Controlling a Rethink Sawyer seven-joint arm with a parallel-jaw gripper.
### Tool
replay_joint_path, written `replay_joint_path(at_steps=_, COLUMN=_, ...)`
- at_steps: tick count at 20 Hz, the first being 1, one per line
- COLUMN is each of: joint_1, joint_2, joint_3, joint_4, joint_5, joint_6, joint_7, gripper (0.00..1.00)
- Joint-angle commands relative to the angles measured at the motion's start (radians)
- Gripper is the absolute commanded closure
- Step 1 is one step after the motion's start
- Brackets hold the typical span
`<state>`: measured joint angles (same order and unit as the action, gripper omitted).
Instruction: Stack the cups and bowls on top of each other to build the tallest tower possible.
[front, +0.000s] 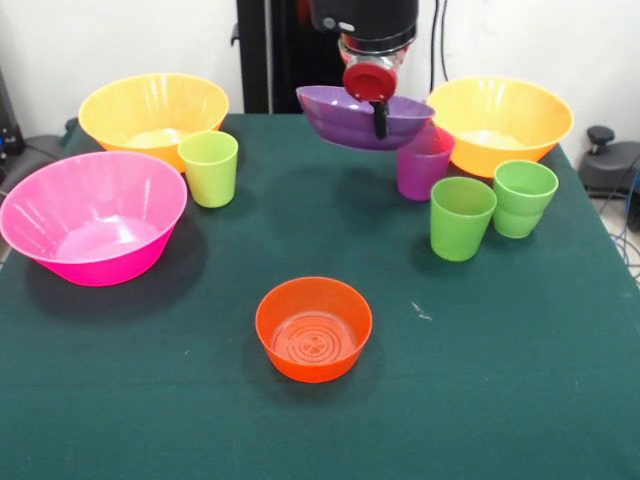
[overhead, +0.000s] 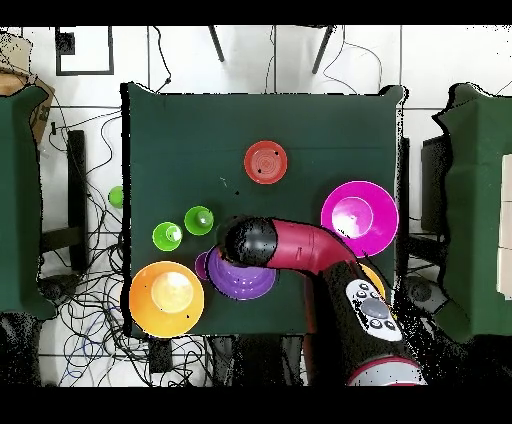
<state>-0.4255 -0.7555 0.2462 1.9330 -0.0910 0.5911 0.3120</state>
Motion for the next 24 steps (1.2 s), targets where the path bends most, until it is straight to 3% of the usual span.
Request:
replay_joint_path(at_steps=1, joint_1=0.092, joint_2=0.073, joint_3=-0.083, joint_4=-0.166, joint_5=0.037, joint_6=0.231, joint_7=0.364, gripper=1.00)
replay_joint_path(at_steps=4, joint_1=0.123, joint_2=0.117, joint_3=-0.119, joint_4=-0.250, joint_5=0.036, joint_6=0.366, joint_7=0.393, gripper=1.00)
replay_joint_path(at_steps=10, joint_1=0.147, joint_2=0.186, joint_3=-0.146, joint_4=-0.359, joint_5=0.019, joint_6=0.506, joint_7=0.425, gripper=1.00)
replay_joint_path(at_steps=18, joint_1=0.137, joint_2=0.218, joint_3=-0.130, joint_4=-0.398, joint_5=0.012, joint_6=0.527, joint_7=0.451, gripper=1.00)
replay_joint_path(at_steps=24, joint_1=0.096, joint_2=0.299, joint_3=-0.081, joint_4=-0.514, joint_5=0.005, joint_6=0.568, joint_7=0.390, gripper=1.00)
